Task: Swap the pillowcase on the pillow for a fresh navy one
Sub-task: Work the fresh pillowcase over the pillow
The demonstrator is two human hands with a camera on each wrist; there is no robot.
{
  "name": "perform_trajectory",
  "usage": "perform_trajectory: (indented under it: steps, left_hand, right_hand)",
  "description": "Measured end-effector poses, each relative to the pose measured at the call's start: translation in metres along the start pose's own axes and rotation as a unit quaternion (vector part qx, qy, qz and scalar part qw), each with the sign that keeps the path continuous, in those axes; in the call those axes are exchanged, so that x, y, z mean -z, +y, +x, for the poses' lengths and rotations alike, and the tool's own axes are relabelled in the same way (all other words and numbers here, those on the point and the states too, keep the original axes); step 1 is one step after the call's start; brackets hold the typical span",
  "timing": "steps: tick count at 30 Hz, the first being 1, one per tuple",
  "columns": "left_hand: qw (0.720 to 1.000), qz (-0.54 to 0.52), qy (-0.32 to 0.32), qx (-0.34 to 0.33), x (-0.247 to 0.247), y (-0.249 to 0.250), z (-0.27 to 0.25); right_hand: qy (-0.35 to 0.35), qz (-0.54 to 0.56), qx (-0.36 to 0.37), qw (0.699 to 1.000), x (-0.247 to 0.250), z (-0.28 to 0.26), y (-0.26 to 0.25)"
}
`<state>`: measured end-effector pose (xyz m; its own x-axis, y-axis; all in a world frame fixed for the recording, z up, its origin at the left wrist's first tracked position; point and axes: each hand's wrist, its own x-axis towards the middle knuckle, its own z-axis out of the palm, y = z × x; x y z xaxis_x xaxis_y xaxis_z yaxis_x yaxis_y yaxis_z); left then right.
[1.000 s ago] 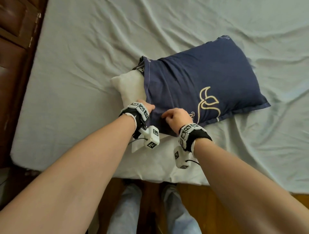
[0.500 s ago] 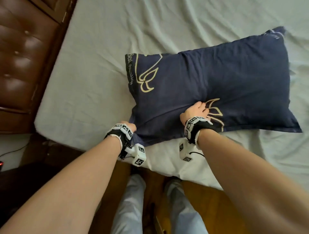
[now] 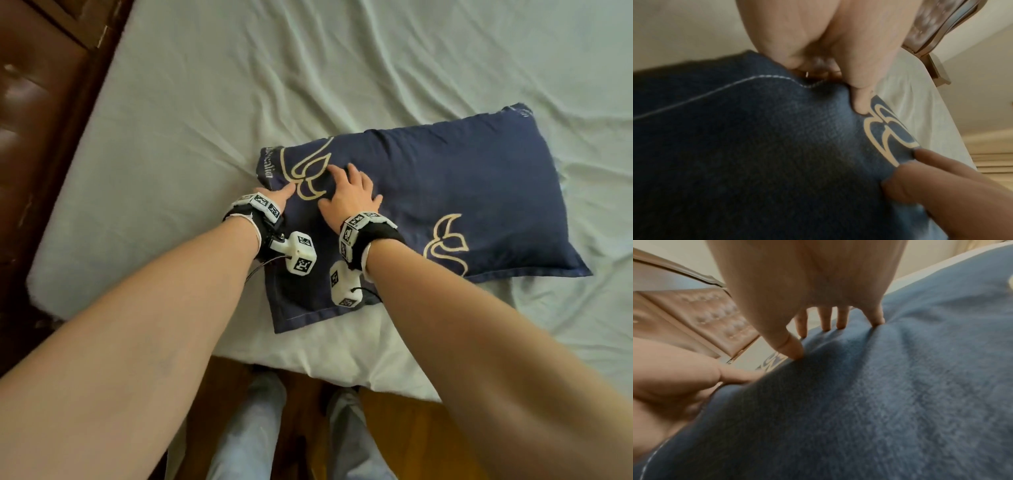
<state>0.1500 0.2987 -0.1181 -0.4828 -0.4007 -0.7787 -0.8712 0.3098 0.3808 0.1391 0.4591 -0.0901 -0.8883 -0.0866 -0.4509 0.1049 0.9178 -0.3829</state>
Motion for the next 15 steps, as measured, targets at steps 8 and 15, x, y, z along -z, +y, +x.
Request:
perform_trajectory:
  steps: [8, 15]
  left_hand:
    - [0.998, 0.035, 0.042, 0.001, 0.028, -0.031, 0.019]
    - [0.995, 0.073, 0.009, 0.070, 0.032, -0.089, 0.025]
  right_hand:
    - [-0.067, -0.023, -0.130, 0.989, -0.021, 0.014, 0.008]
    - [-0.094, -0.029, -0.142, 0.985, -0.040, 0.017, 0.010]
